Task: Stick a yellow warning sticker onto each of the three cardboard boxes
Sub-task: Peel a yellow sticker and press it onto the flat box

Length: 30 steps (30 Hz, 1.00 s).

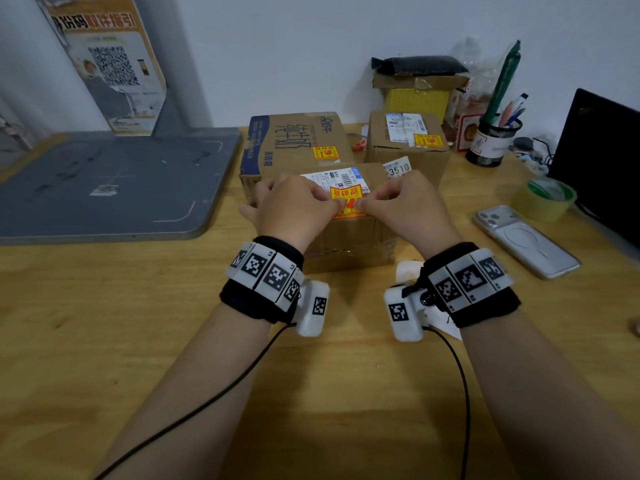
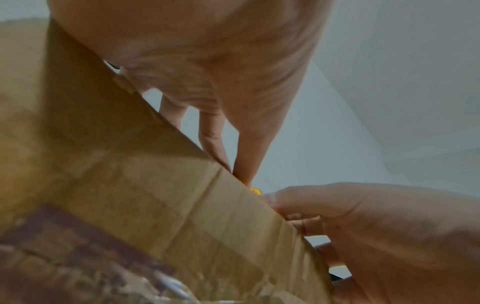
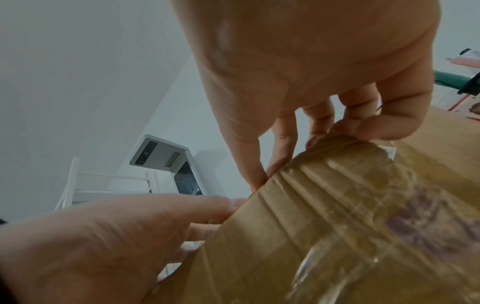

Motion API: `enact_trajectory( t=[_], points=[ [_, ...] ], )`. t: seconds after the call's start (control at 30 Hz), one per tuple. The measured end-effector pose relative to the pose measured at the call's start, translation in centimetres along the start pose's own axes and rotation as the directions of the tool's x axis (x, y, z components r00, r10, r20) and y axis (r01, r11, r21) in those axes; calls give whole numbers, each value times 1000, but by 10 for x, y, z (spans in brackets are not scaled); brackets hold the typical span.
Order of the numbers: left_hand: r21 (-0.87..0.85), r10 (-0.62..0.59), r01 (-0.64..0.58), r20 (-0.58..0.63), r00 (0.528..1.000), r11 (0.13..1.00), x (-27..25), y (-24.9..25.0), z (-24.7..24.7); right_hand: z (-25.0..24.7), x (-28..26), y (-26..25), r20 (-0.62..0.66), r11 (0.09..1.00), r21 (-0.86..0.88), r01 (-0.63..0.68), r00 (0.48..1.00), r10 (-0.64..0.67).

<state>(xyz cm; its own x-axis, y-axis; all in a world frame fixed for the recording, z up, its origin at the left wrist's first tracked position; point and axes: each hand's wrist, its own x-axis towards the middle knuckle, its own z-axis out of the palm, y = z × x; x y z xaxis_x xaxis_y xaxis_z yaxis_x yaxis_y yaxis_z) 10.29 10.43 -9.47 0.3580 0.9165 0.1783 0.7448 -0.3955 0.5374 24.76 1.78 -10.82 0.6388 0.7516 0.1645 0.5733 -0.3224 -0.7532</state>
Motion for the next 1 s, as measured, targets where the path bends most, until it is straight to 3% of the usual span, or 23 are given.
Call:
enact_trajectory(
  t=[0.43,0.67,0.83,0.93,1.0],
  points=[
    [-19,47,-49,-101,994,999,-13,-4,6,-5,-7,7,-47,1000,-11,21,999,-21],
    [-80,13,-19,-75,997,997,-12,-13,0,-6,-16,2,-16,999,18,47,999,-47],
    [-166,51,-56,-35,998,984,-5,-25,-7,-10,-24,0,10,1000,25,-12,1000,12],
    [-201,80,-81,-12,997,976,-1,-31,-7,-10,-32,-3,-6,999,-43,31,999,-31],
    [-220,92,-87,13,996,972,2,-35,-5,-10,-38,-10,-42,987,-60,146,988,-149]
  ],
)
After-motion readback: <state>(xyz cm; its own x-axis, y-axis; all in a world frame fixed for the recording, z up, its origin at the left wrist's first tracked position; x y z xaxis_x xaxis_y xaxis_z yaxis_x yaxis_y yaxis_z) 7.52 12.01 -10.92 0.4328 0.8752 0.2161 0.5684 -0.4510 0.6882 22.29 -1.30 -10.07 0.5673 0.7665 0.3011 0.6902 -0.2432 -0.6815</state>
